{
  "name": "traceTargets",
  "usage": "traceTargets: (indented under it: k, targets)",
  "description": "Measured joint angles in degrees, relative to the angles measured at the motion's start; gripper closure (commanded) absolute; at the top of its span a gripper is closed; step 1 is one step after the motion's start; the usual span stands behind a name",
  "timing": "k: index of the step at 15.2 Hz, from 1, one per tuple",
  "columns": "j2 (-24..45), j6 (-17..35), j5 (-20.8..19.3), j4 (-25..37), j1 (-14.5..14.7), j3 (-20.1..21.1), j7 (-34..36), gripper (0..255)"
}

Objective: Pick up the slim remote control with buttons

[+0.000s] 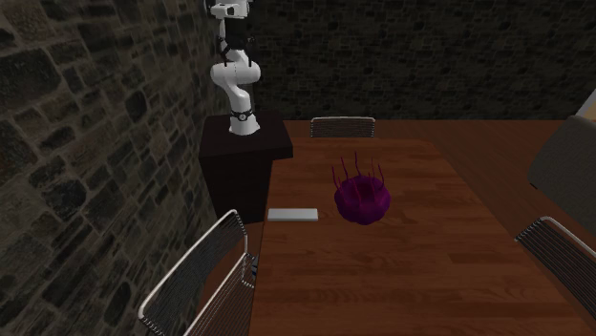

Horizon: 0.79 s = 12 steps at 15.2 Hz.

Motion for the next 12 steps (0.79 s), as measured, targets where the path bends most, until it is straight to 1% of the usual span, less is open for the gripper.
traceTargets:
  k: [1, 3, 9, 12]
  targets:
    - [0.0, 0.0, 0.0, 0.0, 0.0, 0.0, 0.0, 0]
    - [1.35, 2.29, -0.19, -1.04, 0.38, -0.38, -1.31, 0]
    - [9.14, 12.99, -1.45, -4.14, 1.78, -2.85, -8.38, 0]
    - [14.84, 18.6, -1.76, -4.12, 2.61, -3.68, -11.74, 0]
